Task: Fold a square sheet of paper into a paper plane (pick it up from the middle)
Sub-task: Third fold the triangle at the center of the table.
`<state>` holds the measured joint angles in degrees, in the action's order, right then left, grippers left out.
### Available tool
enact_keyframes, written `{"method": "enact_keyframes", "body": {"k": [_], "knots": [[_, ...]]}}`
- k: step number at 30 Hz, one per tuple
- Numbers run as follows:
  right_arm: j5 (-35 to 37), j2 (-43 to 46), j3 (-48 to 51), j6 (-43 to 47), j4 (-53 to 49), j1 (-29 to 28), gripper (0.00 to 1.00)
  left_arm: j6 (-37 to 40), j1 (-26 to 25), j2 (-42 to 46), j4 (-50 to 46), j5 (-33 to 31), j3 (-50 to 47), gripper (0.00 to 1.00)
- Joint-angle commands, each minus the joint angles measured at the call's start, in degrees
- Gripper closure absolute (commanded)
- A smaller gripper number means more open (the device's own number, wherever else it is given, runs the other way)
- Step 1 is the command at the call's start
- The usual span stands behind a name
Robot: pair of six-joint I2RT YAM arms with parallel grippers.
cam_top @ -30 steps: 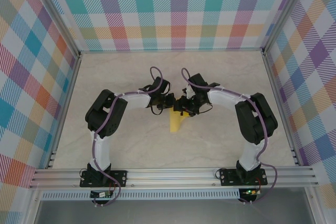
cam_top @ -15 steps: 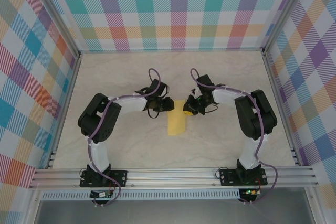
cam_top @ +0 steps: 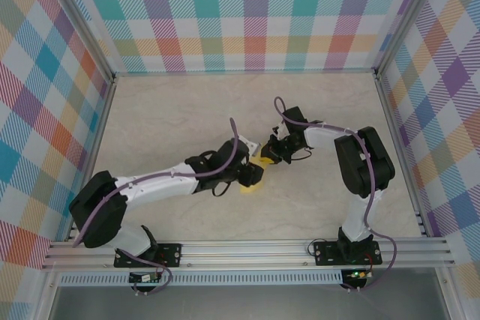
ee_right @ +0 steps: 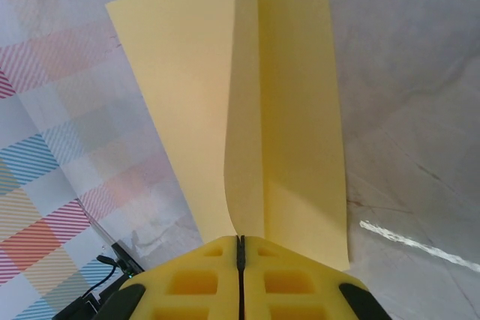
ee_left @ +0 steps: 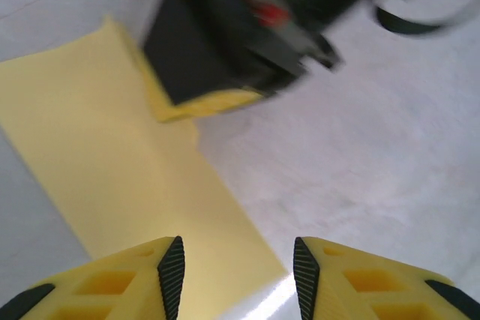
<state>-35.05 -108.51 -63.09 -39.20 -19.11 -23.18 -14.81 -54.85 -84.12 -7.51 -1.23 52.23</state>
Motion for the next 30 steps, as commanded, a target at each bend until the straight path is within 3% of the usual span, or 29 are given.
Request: {"method": "enact_keyframes", "body": {"k": [1,8,20,22,26,30], "knots": [[-1.6,-0.6,-1.2,0.1,-1.4,0.3,0.92,4.9,-5.2,1.4,-4.9,-11.6,-2.2,0.54],[-1.4,-0.3,-1.1,0.0,-1.8,0.4,0.92,6.6,-13.3,-4.7,-7.4,-23.6,-1.1,0.5],[-1.0,-0.1,-1.1,0.1,-2.5,0.4,0.91,8.5,-16.1,-13.9,-5.5,-27.9,2.9,0.5],[-0.8,-0.1,-1.1,0.3,-2.7,0.4,0.91,8.0,-16.1,-14.1,-5.5,-29.5,2.9,0.54],[-0.7,-0.1,-1.0,0.4,-2.9,0.4,0.9,7.9,-16.1,-13.2,-5.2,-31.7,2.4,0.73],[-0.5,0.1,-1.0,0.5,-3.2,0.4,0.89,7.8,-16.1,-11.6,-4.4,-32.0,2.0,0.85]]}}
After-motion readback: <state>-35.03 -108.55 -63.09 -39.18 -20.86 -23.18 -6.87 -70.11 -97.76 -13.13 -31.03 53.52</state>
